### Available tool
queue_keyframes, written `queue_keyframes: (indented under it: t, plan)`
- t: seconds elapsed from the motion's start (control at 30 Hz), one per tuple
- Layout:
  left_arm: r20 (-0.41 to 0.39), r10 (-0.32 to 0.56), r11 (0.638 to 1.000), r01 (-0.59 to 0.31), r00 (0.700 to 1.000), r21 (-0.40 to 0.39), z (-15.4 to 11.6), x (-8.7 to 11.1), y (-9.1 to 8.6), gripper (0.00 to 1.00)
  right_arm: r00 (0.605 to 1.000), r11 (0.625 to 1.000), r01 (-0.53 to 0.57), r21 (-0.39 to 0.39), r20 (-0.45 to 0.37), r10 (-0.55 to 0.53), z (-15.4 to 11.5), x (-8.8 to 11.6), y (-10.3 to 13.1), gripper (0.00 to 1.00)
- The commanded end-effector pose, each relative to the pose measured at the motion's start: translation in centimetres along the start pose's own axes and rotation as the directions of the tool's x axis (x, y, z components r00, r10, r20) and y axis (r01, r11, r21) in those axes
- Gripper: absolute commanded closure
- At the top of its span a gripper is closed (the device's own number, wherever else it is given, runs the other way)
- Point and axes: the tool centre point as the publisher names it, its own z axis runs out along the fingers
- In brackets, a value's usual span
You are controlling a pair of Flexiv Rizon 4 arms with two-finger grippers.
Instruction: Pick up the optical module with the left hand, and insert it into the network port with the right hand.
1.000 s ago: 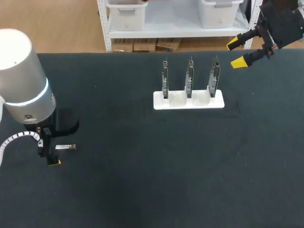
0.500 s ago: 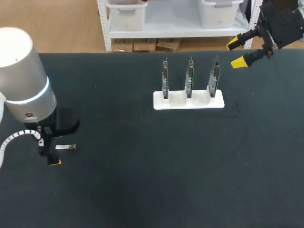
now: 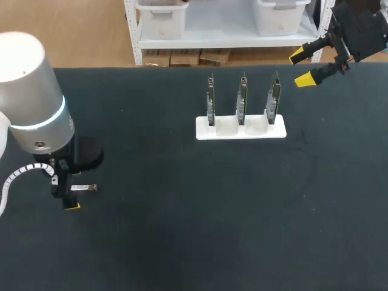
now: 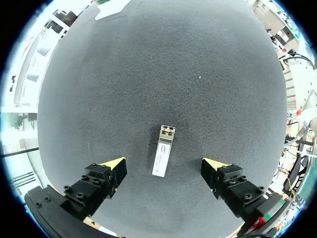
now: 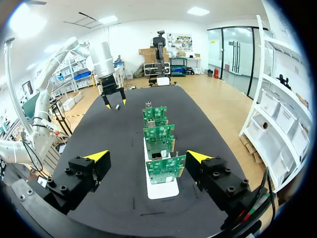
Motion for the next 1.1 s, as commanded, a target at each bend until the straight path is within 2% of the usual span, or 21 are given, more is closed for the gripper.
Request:
queue_keyframes:
  t: [0.03, 0.87, 0.9, 0.93, 0.97, 1.0, 1.1]
  plan:
    - [-0.005, 0.003, 1.000, -0.003, 1.000, 0.002, -0.02, 0.10, -0.09, 0.00, 1.000, 1.000, 0.000, 0.002, 0.000, 0.000, 0.03, 0.00, 0.06, 0.00]
    - [-0.033, -0.004, 1.000, 0.005, 0.999, 0.028, 0.66, 0.16, 0.17, 0.00, 1.000, 1.000, 0.000, 0.002, 0.000, 0.000, 0.03, 0.00, 0.06, 0.00]
    - [-0.030, -0.005, 0.999, 0.006, 1.000, 0.031, 0.69, 0.17, 0.21, 0.10, 1.000, 1.000, 0.000, 0.002, 0.000, 0.000, 0.03, 0.00, 0.06, 0.00]
    - [-0.030, -0.006, 0.999, 0.007, 1.000, 0.033, 0.72, 0.18, 0.25, 0.50, 1.000, 1.000, 0.000, 0.002, 0.000, 0.000, 0.03, 0.00, 0.06, 0.00]
    - [-0.030, -0.007, 0.999, 0.008, 1.000, 0.033, 0.74, 0.19, 0.28, 0.71, 1.000, 1.000, 0.000, 0.002, 0.000, 0.000, 0.03, 0.00, 0.06, 0.00]
    - [-0.032, -0.009, 0.999, 0.010, 0.999, 0.034, 0.79, 0.20, 0.34, 1.00, 1.000, 1.000, 0.000, 0.002, 0.000, 0.000, 0.03, 0.00, 0.06, 0.00]
    - [-0.035, -0.013, 0.999, 0.015, 0.999, 0.037, 0.87, 0.21, 0.46, 1.00, 1.000, 1.000, 0.000, 0.002, 0.000, 0.000, 0.03, 0.00, 0.06, 0.00]
